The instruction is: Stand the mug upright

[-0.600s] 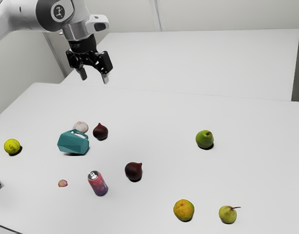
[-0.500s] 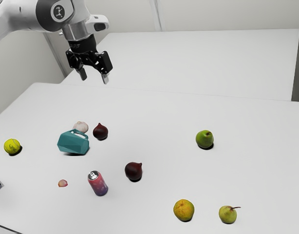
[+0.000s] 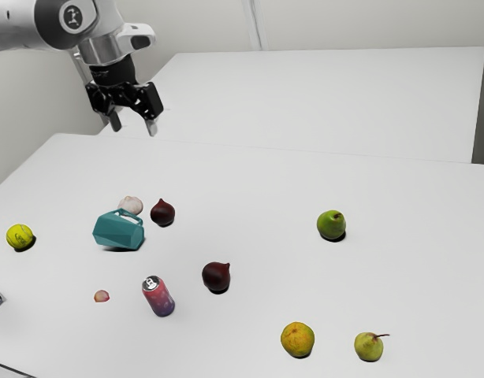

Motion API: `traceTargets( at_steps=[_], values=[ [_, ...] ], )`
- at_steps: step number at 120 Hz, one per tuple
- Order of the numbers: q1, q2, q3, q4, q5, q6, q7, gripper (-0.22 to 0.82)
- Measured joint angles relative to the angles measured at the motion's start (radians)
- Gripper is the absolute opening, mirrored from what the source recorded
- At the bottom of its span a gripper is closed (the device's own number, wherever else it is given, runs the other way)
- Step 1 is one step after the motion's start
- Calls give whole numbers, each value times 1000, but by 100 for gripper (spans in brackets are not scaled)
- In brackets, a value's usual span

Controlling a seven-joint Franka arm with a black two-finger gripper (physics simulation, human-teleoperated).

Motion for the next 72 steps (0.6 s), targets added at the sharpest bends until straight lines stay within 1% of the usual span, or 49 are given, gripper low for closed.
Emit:
traceTargets(
  at_steps=[14,35,57,72],
  values=[
    [66,4,5,0,-23,-9,26,58],
    [195,33,15,-1,-76,-10,92,58],
    [330,87,18,-5,-132,-2,181,58],
    [391,131,18,-13,-166,14,251,58]
  ],
)
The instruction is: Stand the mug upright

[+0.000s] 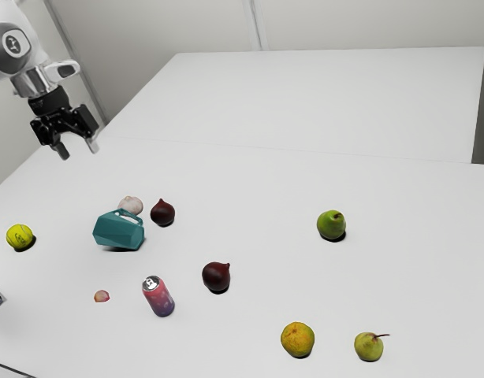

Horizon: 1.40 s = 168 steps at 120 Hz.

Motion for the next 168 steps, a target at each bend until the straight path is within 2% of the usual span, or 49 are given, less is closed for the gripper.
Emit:
traceTargets(
  at_steps=[35,91,168],
  values=[
    [98,66,4,-72,-73,80,180,58],
    [183,161,8,-185,-220,226,441,58],
    [231,289,14,-215,-412,263,665,58]
  ],
)
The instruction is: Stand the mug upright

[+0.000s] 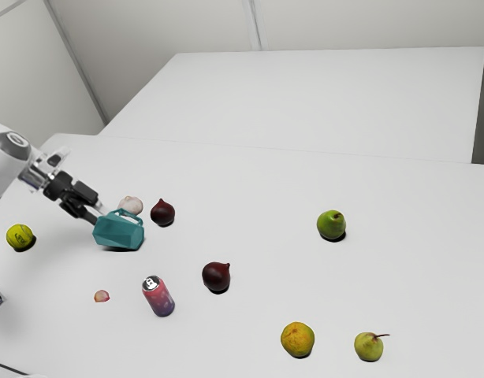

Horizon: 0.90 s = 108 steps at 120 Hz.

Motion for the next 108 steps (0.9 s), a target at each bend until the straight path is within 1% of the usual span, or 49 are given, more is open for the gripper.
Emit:
traceTargets(
  at_steps=[30,52,59,67,95,108],
  values=[
    [9,22,6,-59,-126,1,69,58],
    [20,28,6,-84,-208,-3,119,56],
    [21,29,6,-90,-228,-7,136,54],
    [22,29,6,-93,-243,-10,152,46],
    [21,22,4,-93,-266,-18,198,8],
    [19,9,0,-93,-268,-20,214,-4]
  ],
)
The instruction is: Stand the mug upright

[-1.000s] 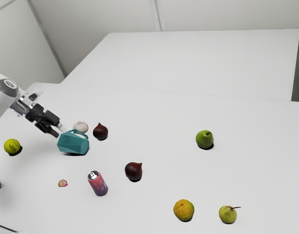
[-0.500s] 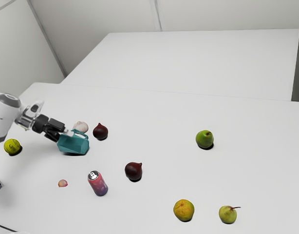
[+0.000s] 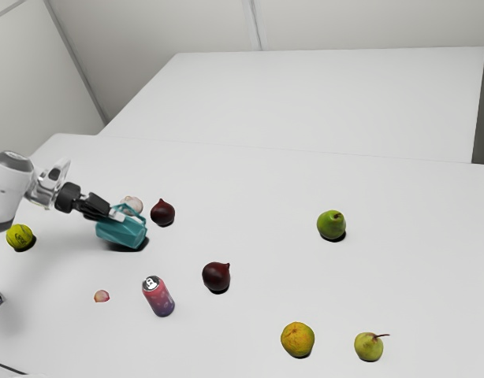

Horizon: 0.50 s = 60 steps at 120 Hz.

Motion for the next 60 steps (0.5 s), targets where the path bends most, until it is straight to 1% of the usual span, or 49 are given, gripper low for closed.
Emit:
traceTargets(
  at_steps=[11,21,40,60],
  values=[
    [-2,-24,-1,-8,-1,0,11,-10],
    [-6,-54,-1,-23,-1,1,20,-13],
    [-12,-110,-3,-47,0,3,33,-15],
    [-37,-199,0,-71,10,6,38,-17]
  ],
)
